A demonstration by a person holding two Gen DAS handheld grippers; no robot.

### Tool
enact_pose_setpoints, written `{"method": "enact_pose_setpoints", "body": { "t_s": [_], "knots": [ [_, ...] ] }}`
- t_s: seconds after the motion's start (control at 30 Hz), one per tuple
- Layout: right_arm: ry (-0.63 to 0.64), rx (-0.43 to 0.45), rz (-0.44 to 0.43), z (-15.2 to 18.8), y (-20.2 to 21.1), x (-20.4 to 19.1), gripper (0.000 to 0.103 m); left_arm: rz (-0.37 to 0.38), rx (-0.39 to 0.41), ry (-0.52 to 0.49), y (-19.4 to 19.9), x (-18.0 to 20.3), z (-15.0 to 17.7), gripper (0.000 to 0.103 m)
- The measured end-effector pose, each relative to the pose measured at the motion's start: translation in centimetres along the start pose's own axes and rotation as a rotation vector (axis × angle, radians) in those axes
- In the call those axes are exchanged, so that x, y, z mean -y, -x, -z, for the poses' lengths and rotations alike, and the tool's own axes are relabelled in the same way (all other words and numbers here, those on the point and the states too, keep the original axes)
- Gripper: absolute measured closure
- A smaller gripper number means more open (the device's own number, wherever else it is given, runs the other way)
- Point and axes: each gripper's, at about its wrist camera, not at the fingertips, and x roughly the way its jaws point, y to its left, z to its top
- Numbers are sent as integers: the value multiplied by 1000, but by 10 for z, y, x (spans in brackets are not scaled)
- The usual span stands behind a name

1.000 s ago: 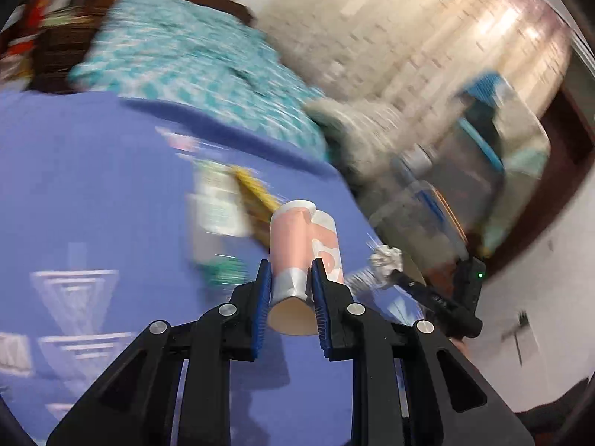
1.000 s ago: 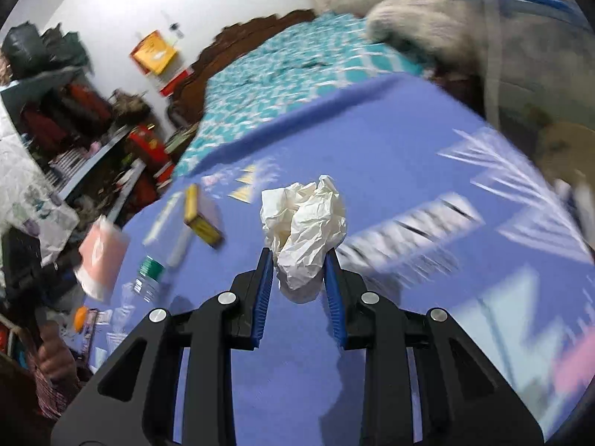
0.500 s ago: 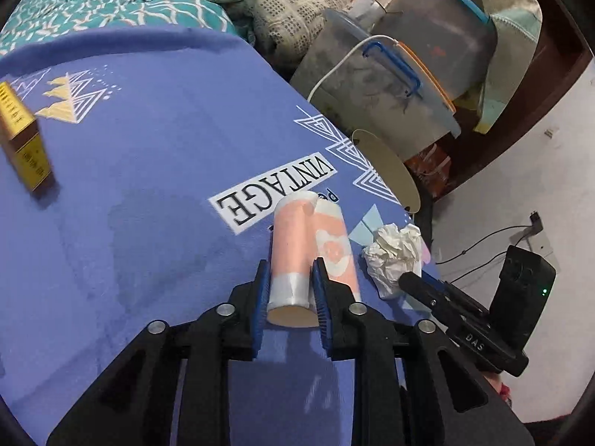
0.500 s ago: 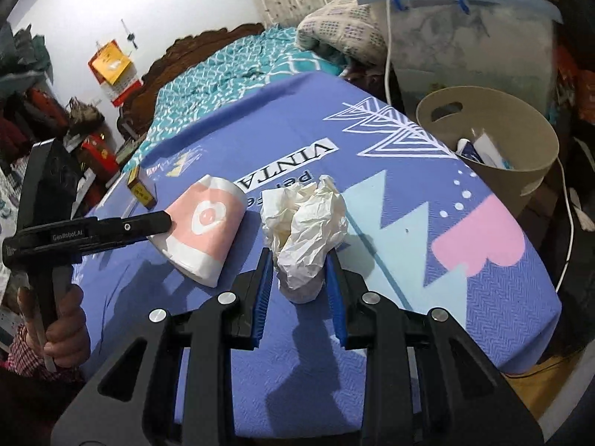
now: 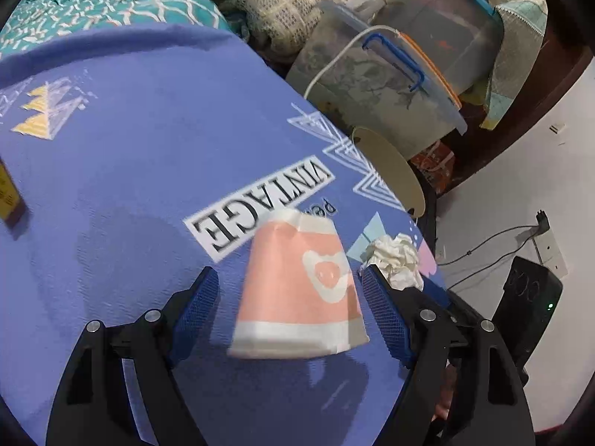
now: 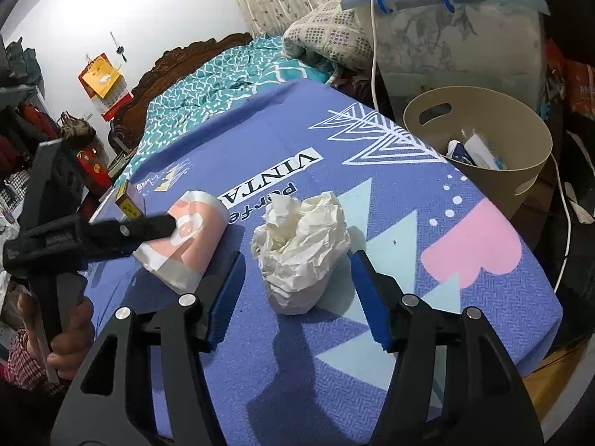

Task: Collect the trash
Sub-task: 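Carry the paper cup and tissue to the wastebasket and open both grippers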

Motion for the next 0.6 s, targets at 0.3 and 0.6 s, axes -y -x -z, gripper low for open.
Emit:
{"method": "enact_pose_setpoints", "body": {
  "t_s": [0.3, 0.6],
  "knots": [
    [-26, 112, -22, -13, 13, 17, 73, 53, -52, -95, -17, 41, -24, 80],
    [-224, 202, 113, -79, 24, 124, 72, 83, -57, -349, -95, 154, -104, 77]
  ]
}}
